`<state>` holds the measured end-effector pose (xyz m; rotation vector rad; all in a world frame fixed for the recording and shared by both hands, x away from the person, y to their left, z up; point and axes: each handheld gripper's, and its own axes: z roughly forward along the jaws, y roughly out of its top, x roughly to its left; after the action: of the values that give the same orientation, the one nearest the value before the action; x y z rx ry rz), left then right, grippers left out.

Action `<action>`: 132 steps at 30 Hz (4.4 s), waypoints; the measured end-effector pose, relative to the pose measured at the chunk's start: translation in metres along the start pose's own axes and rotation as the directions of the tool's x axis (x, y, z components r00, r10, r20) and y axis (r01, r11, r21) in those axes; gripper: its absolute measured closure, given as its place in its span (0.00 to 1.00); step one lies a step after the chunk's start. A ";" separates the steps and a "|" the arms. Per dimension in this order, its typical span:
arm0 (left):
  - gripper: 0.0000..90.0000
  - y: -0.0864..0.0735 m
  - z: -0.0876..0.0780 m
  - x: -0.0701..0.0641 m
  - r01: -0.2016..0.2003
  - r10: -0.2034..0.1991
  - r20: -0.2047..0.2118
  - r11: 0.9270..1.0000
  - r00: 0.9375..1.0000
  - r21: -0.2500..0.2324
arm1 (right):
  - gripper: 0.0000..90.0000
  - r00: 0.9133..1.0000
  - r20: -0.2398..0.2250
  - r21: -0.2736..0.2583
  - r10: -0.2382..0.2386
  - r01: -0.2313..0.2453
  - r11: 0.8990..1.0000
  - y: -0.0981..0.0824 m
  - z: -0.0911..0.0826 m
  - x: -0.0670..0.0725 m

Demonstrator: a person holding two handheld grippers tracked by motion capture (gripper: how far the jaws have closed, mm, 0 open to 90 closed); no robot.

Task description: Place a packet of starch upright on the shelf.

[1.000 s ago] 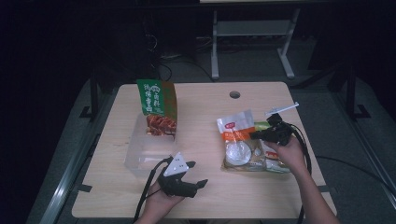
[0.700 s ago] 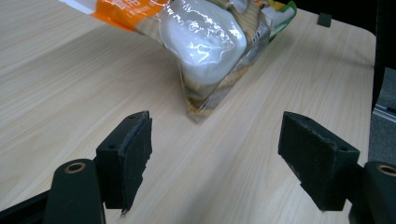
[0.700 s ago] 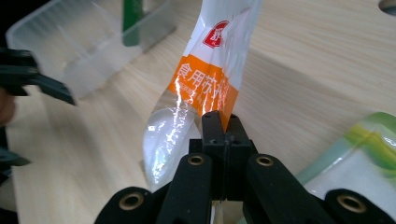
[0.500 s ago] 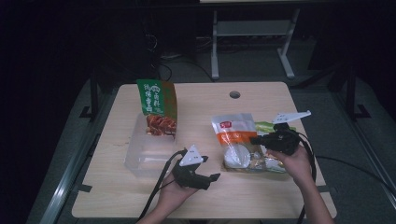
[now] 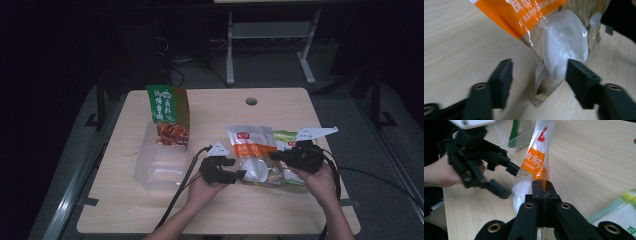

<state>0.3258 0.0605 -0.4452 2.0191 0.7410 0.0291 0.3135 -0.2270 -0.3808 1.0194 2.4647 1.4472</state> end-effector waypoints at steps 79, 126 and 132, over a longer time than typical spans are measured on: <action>0.33 -0.057 -0.097 -0.044 -0.204 0.205 -0.128 0.979 0.970 0.021 | 1.00 0.997 -0.049 0.013 -0.061 0.061 0.998 0.038 0.040 0.038; 0.29 -0.077 -0.108 -0.053 -0.235 0.233 -0.092 0.972 0.968 -0.017 | 1.00 0.947 -0.252 -0.056 -0.200 0.192 0.980 0.150 0.110 0.111; 0.29 -0.078 -0.108 -0.053 -0.235 0.232 -0.090 0.972 0.969 -0.025 | 1.00 0.932 -0.295 -0.054 -0.212 0.205 0.977 0.160 0.134 0.124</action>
<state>0.2111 0.1459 -0.4333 2.0717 0.5479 0.2659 0.3513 -0.0026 -0.2946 0.5429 2.6512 1.6576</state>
